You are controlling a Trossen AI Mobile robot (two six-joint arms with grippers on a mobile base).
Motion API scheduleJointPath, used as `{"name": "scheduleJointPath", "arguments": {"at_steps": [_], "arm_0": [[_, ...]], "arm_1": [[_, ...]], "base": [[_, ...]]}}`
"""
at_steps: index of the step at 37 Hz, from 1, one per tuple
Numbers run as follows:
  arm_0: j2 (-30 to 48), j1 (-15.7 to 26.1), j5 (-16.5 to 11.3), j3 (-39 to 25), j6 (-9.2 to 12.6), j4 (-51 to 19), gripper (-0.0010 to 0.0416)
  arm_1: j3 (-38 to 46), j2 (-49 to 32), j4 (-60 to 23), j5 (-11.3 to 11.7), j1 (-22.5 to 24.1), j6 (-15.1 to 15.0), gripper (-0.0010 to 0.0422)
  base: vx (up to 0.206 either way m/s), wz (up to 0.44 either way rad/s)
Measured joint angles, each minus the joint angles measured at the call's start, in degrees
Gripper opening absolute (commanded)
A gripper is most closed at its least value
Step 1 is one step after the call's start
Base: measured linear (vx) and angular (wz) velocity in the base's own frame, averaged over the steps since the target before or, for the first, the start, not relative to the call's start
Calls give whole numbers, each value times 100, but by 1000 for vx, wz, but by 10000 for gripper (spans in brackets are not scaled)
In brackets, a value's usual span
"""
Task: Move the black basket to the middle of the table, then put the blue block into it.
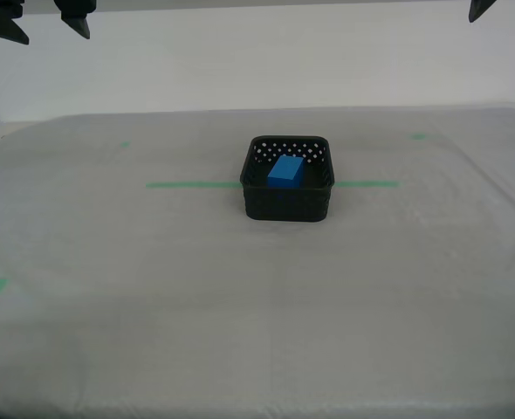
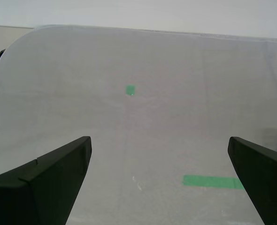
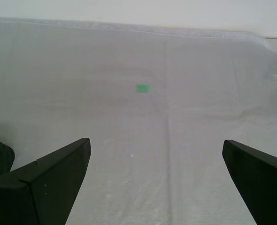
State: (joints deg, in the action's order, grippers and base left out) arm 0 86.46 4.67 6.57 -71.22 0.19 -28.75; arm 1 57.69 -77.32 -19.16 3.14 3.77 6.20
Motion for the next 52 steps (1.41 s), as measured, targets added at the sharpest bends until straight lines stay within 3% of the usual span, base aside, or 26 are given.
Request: {"name": "scheduleJointPath", "arguments": {"at_steps": [52], "arm_0": [[0, 0, 0, 0, -2, 2, 394]], "arm_1": [[0, 0, 0, 0, 0, 0, 400]], "base": [[0, 0]]}}
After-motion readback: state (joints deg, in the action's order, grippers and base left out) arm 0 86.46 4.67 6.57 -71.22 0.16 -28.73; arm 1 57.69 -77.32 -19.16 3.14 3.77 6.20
